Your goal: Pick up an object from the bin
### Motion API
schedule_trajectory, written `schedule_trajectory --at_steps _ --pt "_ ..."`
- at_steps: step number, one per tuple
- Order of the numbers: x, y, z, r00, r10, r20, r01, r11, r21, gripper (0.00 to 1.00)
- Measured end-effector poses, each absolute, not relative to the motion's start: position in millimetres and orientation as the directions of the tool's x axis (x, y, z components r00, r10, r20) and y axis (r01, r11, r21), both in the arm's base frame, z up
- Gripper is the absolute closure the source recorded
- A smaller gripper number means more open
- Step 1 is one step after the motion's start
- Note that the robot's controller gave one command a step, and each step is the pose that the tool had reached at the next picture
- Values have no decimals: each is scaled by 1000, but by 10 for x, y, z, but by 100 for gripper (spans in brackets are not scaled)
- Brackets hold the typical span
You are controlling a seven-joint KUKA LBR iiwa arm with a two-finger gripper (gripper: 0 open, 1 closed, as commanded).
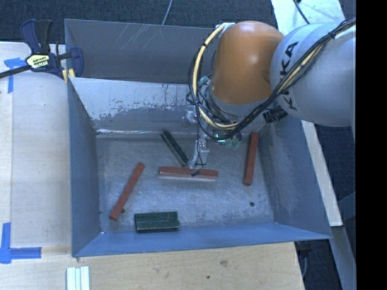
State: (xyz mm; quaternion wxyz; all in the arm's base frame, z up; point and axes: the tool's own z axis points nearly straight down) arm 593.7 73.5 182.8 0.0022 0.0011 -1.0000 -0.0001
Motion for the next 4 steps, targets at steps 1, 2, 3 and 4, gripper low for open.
schedule_trajectory --at_steps 1,2,3,4 --pt "5955 732 1872 -1000 -1 -3 -1 1000 1 0" --pt "5746 645 1129 -998 63 -7 63 998 1 0" --pt "5664 609 1091 -996 85 4 85 996 0 0" --pt "5766 651 1329 -1000 19 -8 19 1000 0 0"
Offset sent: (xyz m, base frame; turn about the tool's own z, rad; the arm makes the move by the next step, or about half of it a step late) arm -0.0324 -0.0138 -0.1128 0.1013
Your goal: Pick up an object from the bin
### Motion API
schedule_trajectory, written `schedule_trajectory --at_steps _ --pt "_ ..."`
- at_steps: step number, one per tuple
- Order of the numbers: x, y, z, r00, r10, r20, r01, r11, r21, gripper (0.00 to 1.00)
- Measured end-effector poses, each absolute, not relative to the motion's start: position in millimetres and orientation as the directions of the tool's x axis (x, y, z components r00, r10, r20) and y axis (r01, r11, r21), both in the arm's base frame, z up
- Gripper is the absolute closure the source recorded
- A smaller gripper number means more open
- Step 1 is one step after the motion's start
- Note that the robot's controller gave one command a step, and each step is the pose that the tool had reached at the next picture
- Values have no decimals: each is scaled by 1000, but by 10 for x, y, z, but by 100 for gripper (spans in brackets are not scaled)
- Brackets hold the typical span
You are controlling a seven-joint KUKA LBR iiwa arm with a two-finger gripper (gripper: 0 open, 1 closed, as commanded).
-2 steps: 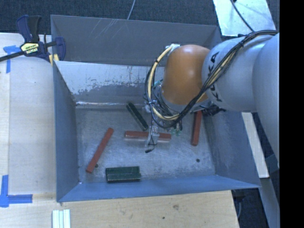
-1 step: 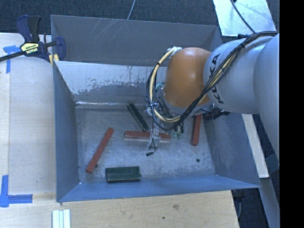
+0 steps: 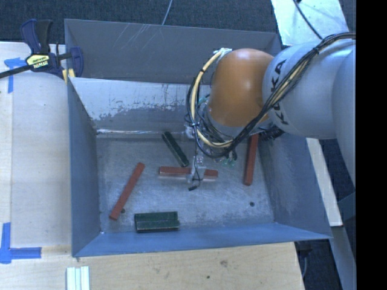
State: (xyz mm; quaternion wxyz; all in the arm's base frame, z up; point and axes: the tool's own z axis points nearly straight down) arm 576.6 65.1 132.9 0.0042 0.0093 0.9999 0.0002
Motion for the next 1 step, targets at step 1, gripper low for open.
schedule_trajectory --at_steps 1 --pt "5803 661 883 -995 97 -5 97 995 1 0"
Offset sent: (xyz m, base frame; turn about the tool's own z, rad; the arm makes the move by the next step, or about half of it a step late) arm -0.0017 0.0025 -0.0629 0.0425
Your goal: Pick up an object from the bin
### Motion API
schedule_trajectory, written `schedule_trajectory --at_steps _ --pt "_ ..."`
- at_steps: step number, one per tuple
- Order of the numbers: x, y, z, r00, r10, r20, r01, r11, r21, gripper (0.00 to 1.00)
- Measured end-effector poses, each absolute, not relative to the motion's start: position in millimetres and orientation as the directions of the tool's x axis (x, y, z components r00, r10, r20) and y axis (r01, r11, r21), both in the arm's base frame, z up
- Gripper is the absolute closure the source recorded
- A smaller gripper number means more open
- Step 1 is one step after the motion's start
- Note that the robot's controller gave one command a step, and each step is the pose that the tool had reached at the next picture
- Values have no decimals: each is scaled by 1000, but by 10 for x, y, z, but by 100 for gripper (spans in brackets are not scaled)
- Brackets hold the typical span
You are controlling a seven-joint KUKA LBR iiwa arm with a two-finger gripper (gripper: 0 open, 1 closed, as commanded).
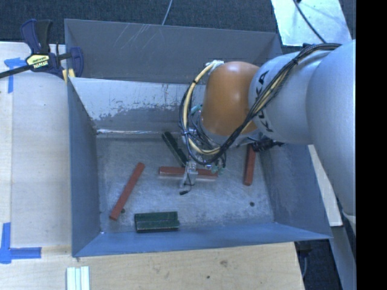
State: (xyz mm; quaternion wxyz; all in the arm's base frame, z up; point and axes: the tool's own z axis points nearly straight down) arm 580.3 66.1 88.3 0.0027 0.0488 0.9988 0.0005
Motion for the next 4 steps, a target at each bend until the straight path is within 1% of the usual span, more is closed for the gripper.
schedule_trajectory --at_steps 1,3,4 --pt "5793 680 746 -998 62 -14 62 998 4 100" --pt "5793 681 772 -998 62 -13 62 998 4 100" --pt "5782 675 840 -998 62 -5 62 998 1 100"
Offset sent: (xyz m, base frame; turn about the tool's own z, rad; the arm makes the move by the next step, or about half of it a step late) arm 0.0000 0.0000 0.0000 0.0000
